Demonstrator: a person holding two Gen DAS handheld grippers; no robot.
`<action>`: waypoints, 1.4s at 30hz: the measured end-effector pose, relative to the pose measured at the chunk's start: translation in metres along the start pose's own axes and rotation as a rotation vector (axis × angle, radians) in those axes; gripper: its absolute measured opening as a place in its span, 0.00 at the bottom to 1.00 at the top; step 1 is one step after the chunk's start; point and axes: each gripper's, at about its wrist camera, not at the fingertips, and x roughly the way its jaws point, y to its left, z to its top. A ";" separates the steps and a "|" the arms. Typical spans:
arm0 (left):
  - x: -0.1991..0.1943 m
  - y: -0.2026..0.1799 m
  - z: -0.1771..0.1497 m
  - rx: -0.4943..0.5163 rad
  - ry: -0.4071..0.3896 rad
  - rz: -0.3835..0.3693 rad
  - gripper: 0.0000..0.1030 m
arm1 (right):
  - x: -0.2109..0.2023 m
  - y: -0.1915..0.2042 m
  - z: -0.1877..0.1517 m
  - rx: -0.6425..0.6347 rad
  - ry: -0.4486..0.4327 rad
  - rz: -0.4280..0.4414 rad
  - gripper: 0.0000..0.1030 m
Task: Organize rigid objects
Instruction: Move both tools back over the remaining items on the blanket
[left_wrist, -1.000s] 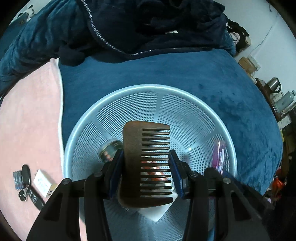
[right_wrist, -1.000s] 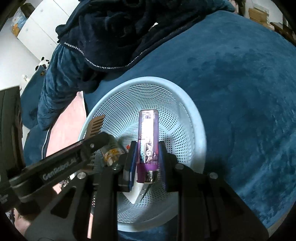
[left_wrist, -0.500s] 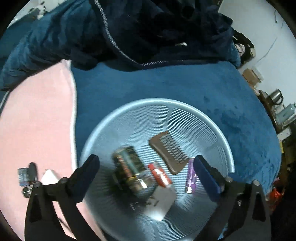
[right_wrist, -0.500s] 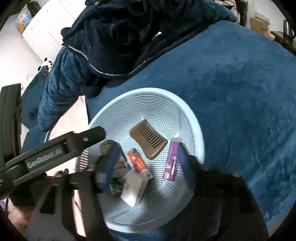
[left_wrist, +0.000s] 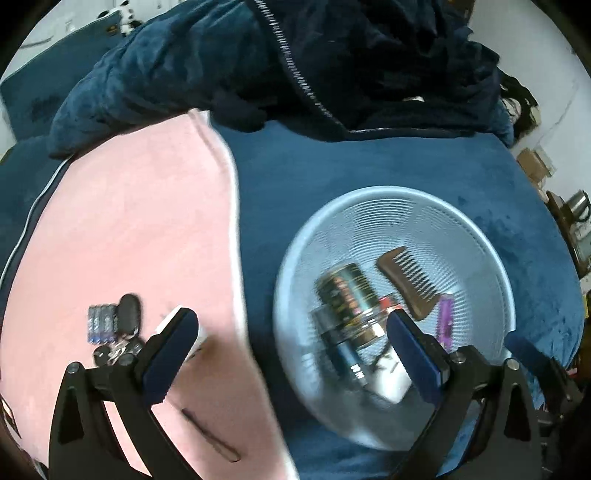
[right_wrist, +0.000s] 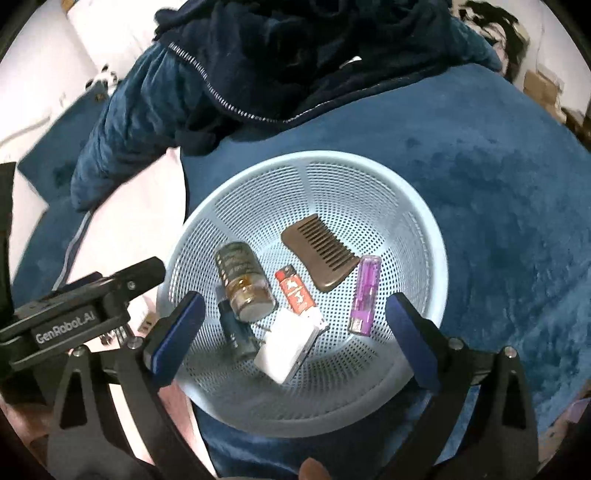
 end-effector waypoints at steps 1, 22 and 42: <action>-0.001 0.008 -0.002 -0.015 0.001 0.007 0.99 | -0.001 0.007 -0.001 -0.016 0.001 -0.003 0.96; -0.031 0.163 -0.055 -0.281 -0.013 0.127 0.99 | -0.001 0.156 -0.026 -0.339 0.018 0.133 0.96; 0.002 0.255 -0.128 -0.430 0.045 0.185 0.99 | 0.102 0.227 -0.072 -0.472 0.289 0.359 0.59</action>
